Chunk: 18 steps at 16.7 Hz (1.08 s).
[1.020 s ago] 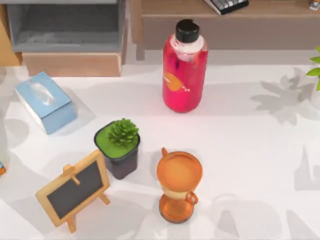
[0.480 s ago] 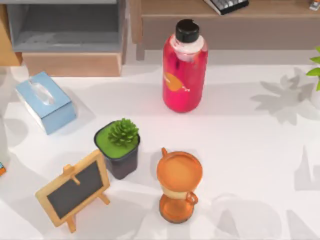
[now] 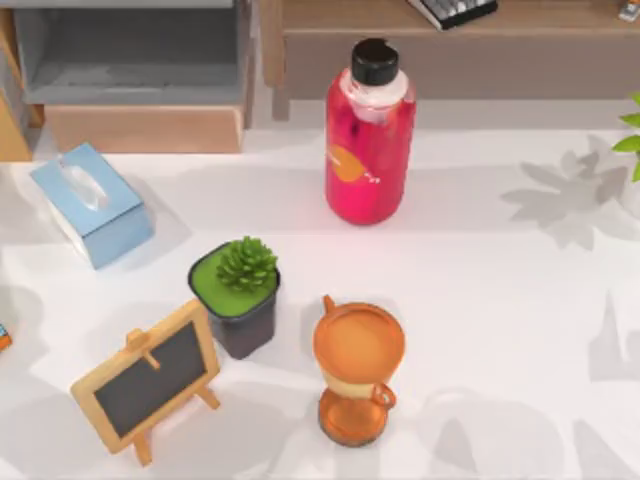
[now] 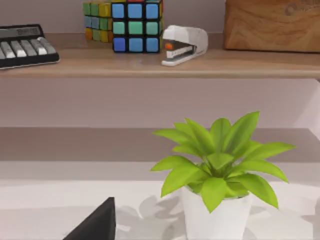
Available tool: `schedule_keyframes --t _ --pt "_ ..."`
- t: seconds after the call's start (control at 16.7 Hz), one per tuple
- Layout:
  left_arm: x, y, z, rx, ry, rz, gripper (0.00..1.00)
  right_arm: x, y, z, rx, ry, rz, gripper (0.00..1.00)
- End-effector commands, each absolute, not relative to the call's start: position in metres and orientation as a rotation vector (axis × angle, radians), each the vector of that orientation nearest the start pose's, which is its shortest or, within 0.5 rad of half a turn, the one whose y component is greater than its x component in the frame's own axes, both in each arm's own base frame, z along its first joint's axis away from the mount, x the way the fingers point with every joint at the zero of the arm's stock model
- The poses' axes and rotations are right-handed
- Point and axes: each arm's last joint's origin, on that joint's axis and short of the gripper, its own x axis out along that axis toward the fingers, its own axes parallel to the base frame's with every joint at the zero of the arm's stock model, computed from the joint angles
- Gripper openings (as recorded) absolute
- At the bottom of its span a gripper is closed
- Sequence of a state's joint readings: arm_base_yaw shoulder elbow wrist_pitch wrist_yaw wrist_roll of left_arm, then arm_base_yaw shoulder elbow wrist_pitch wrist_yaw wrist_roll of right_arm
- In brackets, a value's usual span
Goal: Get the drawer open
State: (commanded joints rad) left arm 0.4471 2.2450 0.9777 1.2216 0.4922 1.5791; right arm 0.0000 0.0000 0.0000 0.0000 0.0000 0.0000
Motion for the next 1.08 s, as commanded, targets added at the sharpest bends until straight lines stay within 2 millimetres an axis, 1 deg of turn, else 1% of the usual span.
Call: schedule_keyframes --t 0.12,0.36,0.48,0.6,0.84,0.96,1.08 --pt "0.370 0.172 0.090 1.557 0.001 -0.029 0.00 0.106 -0.001 0.160 0.000 0.000 0.000 1.00" --pt "0.370 0.171 0.088 1.556 0.001 -0.035 0.00 0.106 -0.001 0.160 0.000 0.000 0.000 1.00" --pt "0.366 0.171 0.088 1.554 -0.002 -0.038 0.00 0.106 -0.001 0.160 0.000 0.000 0.000 1.00" --pt "0.353 0.171 0.089 1.555 -0.008 -0.040 0.00 0.106 -0.001 0.160 0.000 0.000 0.000 1.00" --pt "0.315 0.172 0.089 1.560 -0.004 -0.034 0.00 0.106 -0.001 0.160 0.000 0.000 0.000 1.00" --pt "0.307 0.172 0.088 1.556 0.001 -0.035 0.00 0.106 -0.001 0.160 0.000 0.000 0.000 1.00" --pt "0.307 0.172 0.088 1.556 0.001 -0.035 0.00 0.106 -0.001 0.160 0.000 0.000 0.000 1.00"
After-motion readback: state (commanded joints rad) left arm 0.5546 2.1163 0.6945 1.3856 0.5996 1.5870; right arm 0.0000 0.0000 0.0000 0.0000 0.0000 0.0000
